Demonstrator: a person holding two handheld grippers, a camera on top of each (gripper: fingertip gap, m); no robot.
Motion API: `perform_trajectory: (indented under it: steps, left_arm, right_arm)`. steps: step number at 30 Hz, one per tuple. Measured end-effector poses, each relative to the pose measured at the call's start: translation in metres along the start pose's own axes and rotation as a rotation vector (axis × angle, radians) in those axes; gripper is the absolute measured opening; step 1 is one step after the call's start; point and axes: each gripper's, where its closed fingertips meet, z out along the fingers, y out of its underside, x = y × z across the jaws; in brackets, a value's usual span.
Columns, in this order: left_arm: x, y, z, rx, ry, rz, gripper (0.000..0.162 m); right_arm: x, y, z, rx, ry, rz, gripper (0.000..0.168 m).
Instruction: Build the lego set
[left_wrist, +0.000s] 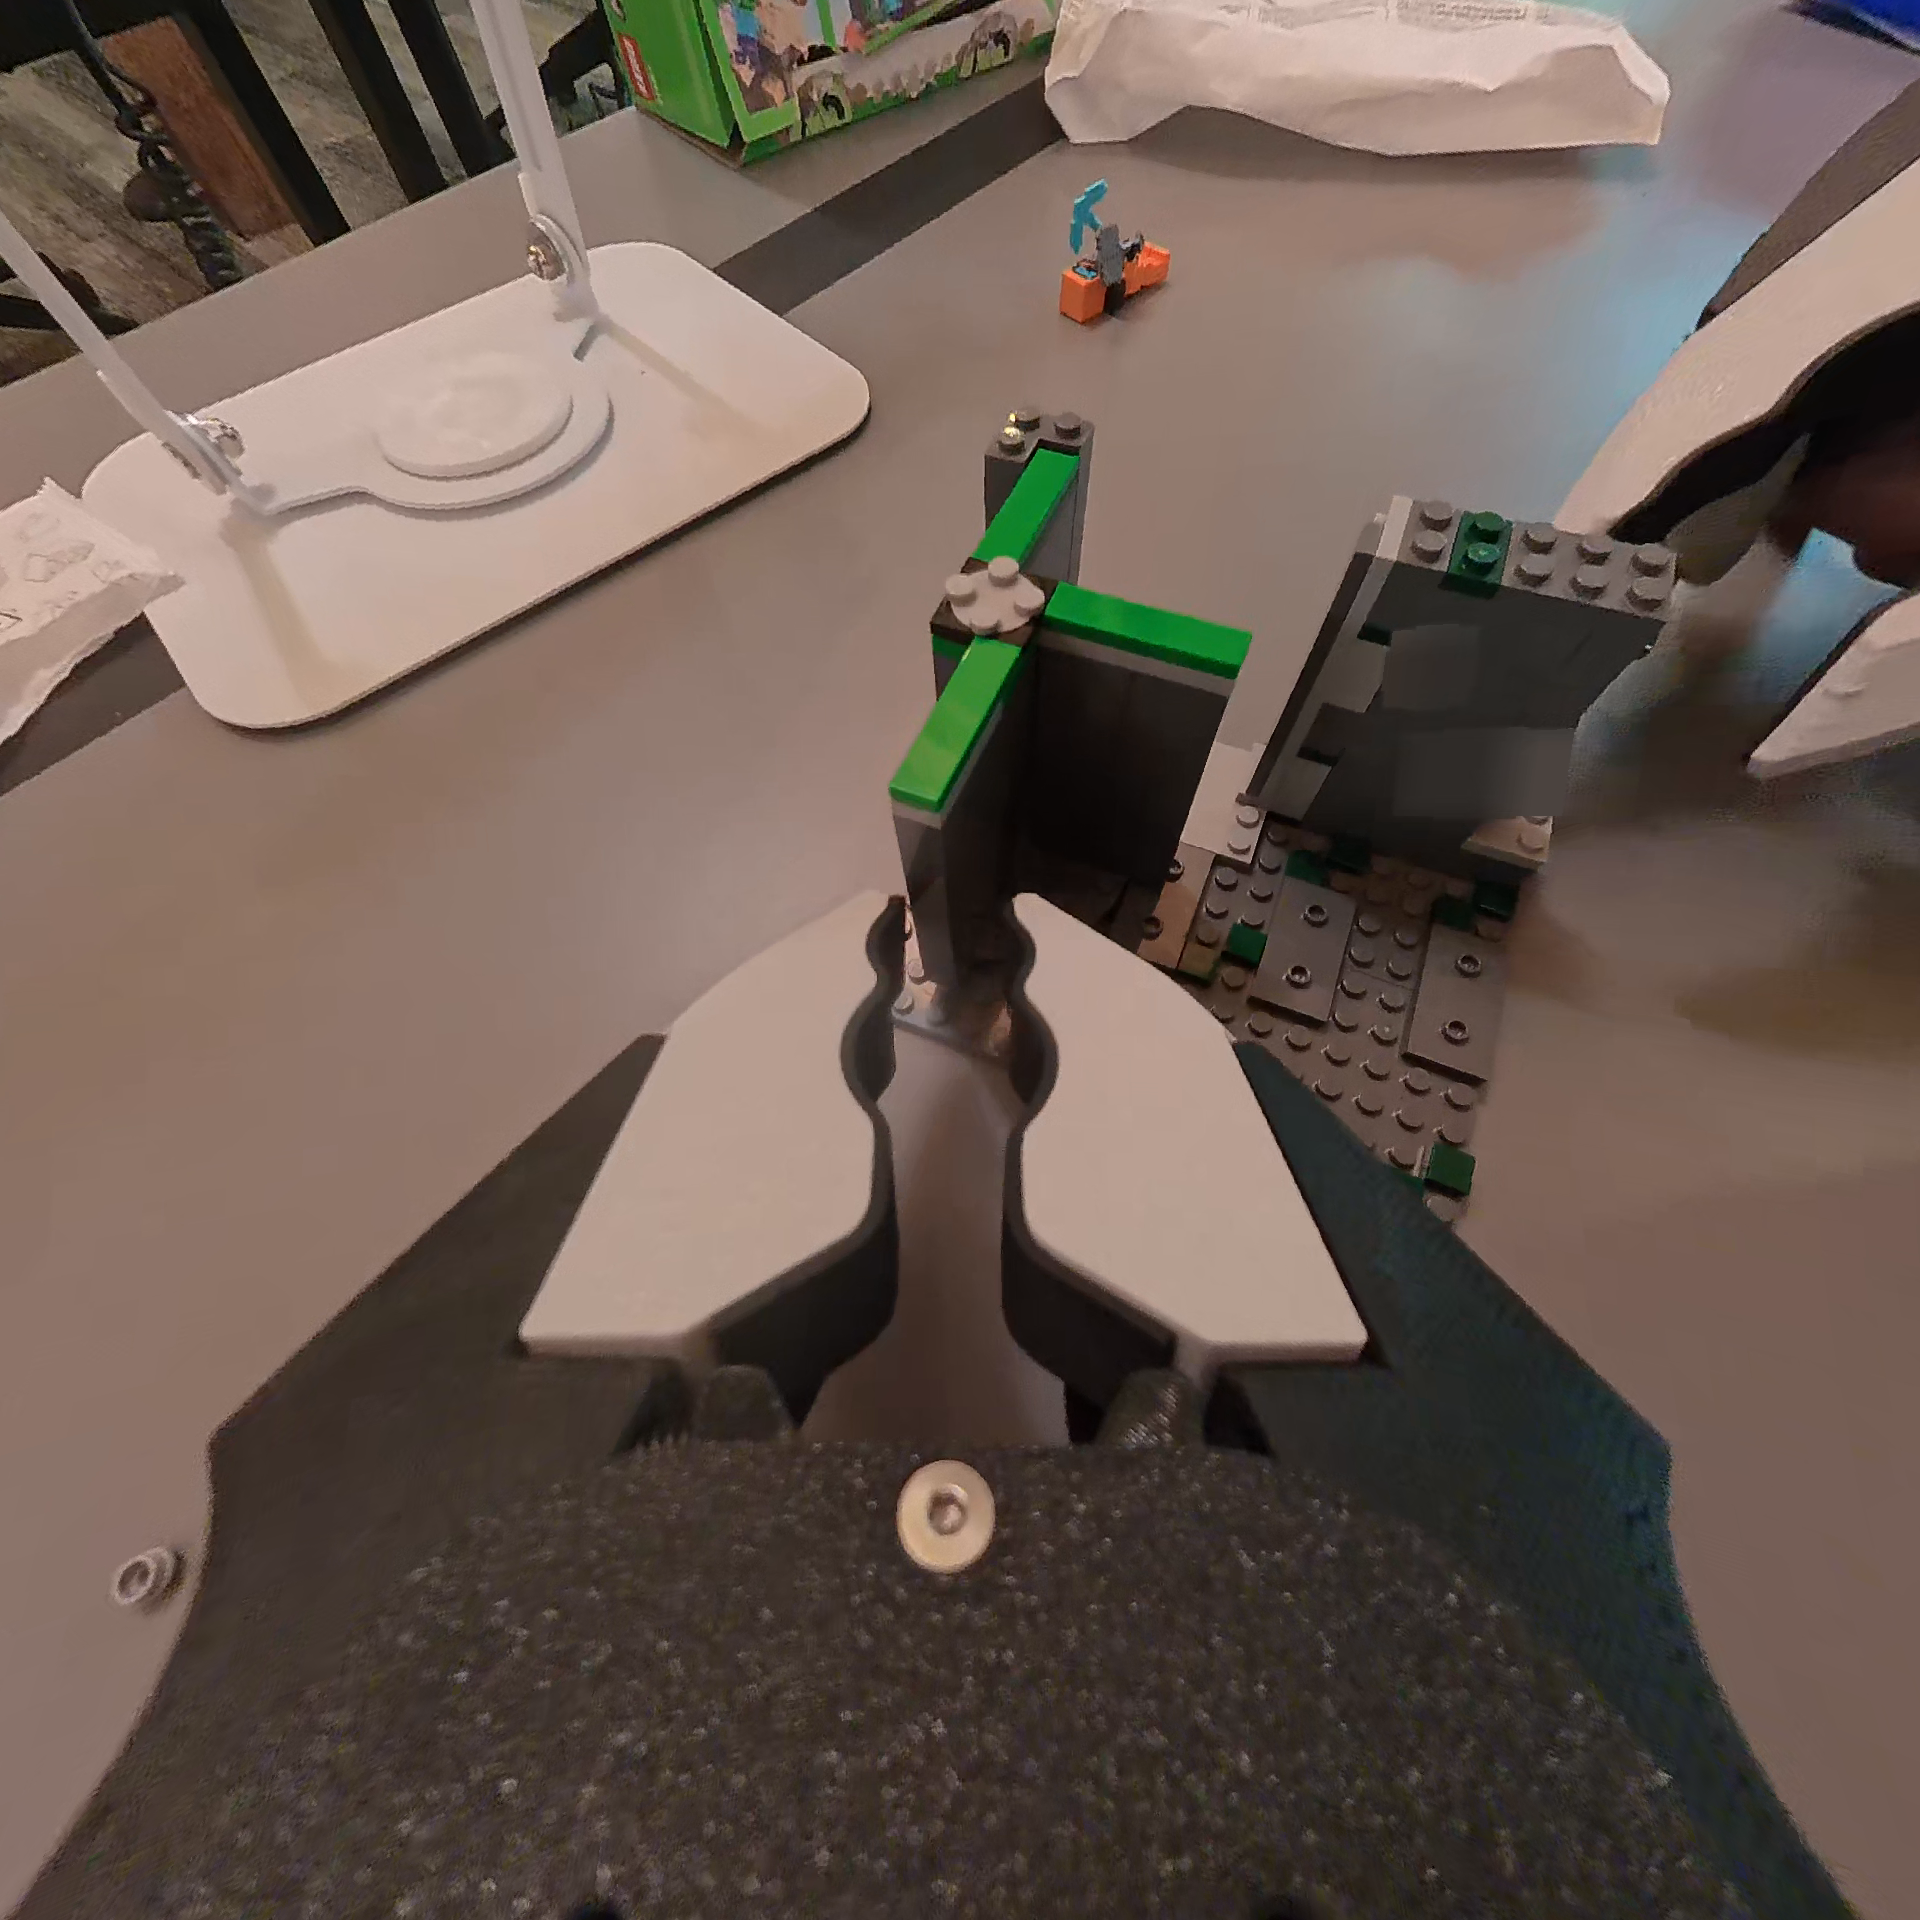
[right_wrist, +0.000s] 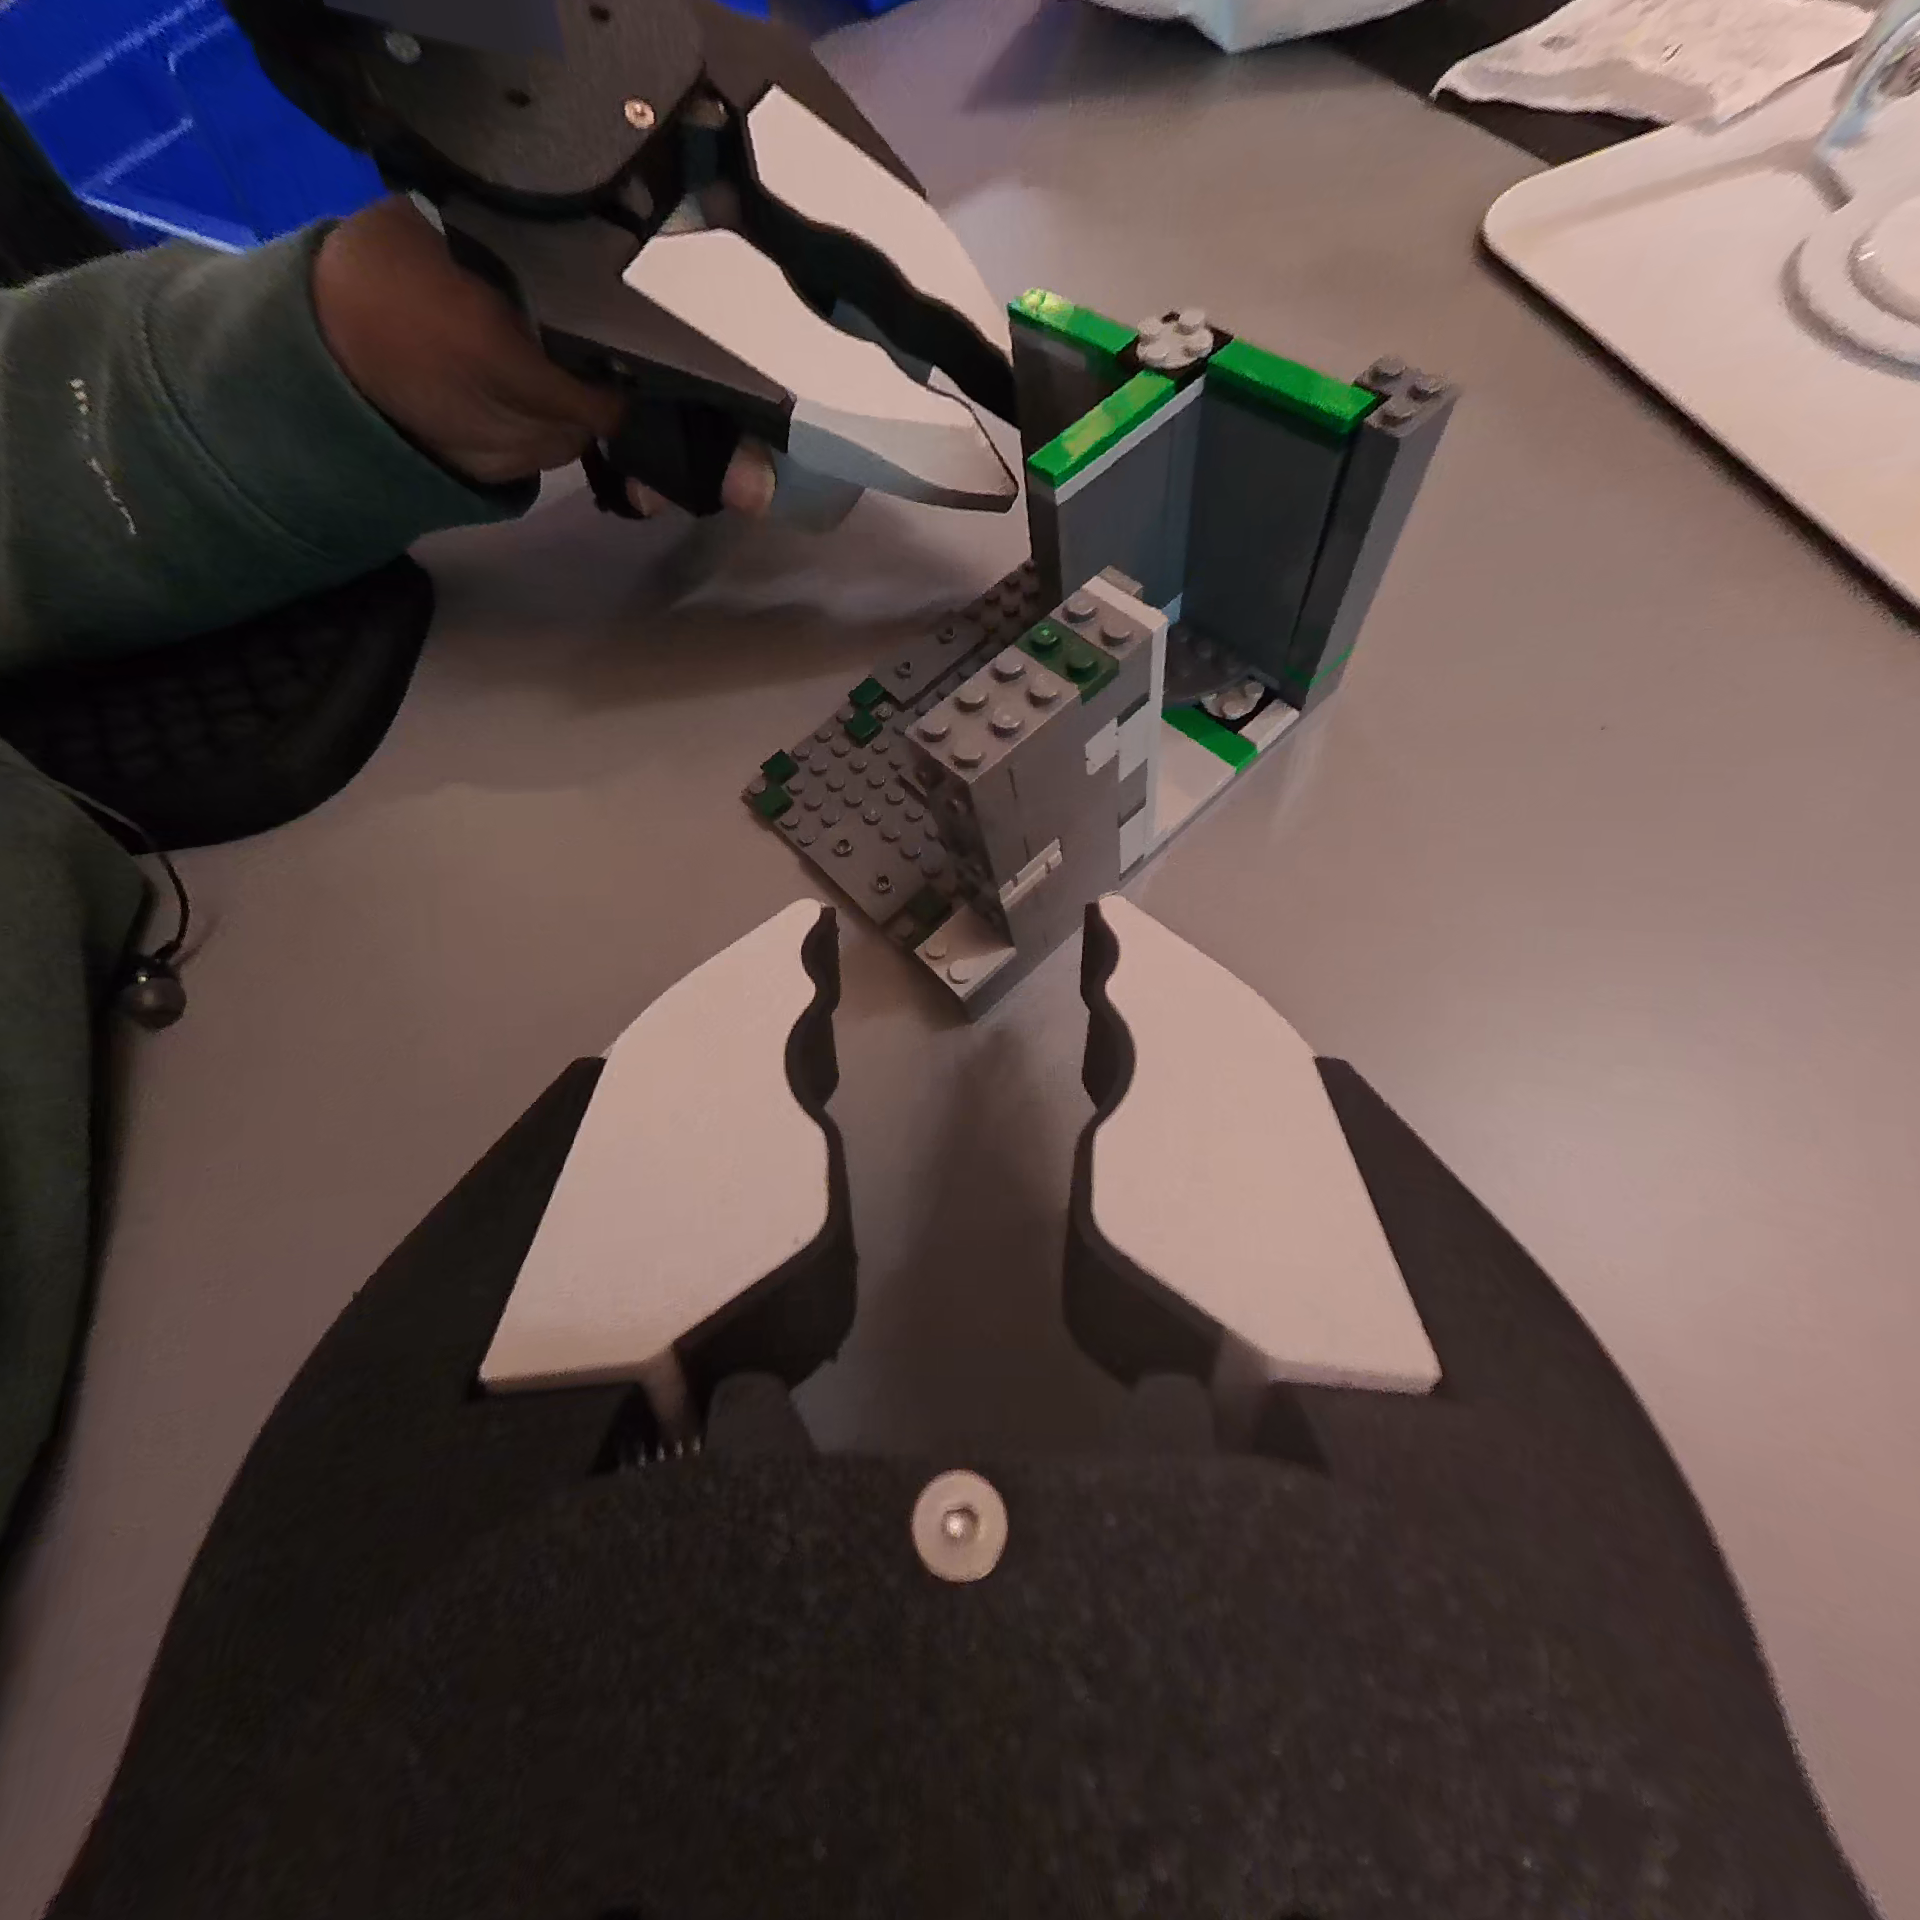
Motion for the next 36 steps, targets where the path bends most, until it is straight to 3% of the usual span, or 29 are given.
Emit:
perform_trajectory:
  steps: [7, 11, 19, 23, 28, 31, 36]
  left_arm:
    - [0.003, -0.005, -0.004, 0.035, 0.035, -0.005, 0.018]
    - [0.005, -0.007, -0.007, 0.054, 0.056, -0.001, 0.018]
    - [0.003, -0.007, -0.005, 0.078, 0.030, 0.068, 0.020]
    - [0.001, -0.010, -0.001, 0.092, 0.035, 0.088, 0.030]
    - [0.001, -0.018, 0.012, 0.103, 0.099, 0.146, 0.038]
    - [0.002, -0.018, 0.019, 0.107, 0.140, 0.179, 0.016]
    - [0.006, -0.023, 0.012, 0.161, 0.209, 0.166, 0.006]
  right_arm:
    - [0.012, -0.026, -0.026, 0.012, 0.063, -0.093, 0.040]
    - [0.017, -0.056, -0.030, -0.086, 0.076, -0.243, 0.035]
    - [0.024, -0.079, 0.015, -0.385, 0.027, -0.543, 0.036]
    - [0.048, -0.085, 0.030, -0.445, -0.013, -0.634, 0.037]
    - [0.073, -0.095, 0.035, -0.386, -0.034, -0.587, 0.037]
    - [0.077, -0.093, 0.032, -0.314, -0.028, -0.553, 0.037]
    - [0.080, -0.080, 0.015, -0.170, -0.032, -0.441, 0.036]
